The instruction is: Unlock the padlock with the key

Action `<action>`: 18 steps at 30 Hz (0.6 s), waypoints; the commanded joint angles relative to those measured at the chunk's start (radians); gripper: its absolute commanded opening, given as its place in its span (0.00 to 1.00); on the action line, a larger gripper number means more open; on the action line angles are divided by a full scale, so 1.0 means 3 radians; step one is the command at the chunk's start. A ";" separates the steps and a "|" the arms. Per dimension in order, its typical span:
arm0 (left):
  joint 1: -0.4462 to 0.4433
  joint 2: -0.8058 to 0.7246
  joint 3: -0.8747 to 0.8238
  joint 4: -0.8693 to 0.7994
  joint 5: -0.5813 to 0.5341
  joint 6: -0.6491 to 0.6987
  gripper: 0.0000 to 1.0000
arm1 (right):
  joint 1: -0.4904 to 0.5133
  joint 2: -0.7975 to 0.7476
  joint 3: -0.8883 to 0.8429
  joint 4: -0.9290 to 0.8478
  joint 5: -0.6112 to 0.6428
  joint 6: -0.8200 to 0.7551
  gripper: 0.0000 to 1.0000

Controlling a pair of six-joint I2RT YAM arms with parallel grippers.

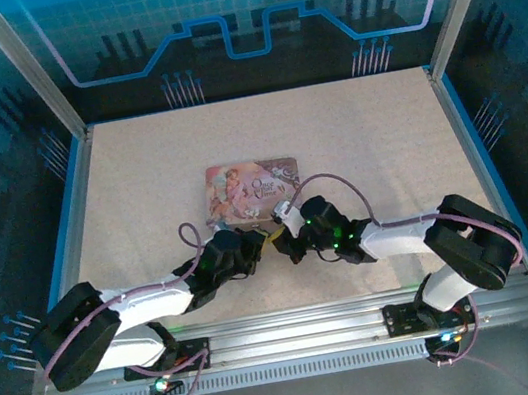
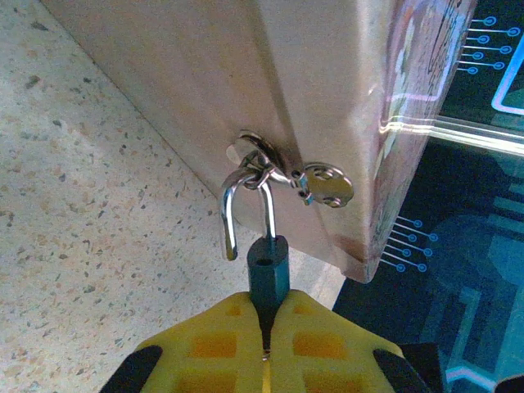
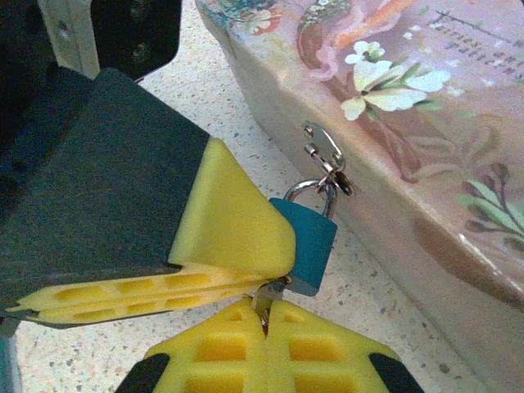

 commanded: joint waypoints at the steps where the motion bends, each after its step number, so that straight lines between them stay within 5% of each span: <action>1: -0.0029 0.0058 0.0077 0.0112 0.0214 0.0018 0.07 | -0.0080 0.0025 0.0178 0.0186 -0.0108 0.0380 0.00; 11: -0.0028 0.0111 0.0051 0.0152 0.0200 0.0015 0.08 | -0.0125 0.0128 0.0223 0.0116 -0.0184 0.0748 0.00; 18: -0.0023 0.0095 -0.0009 0.0129 0.0114 0.0051 0.25 | -0.0125 0.0188 0.0253 -0.0029 -0.0107 0.0718 0.00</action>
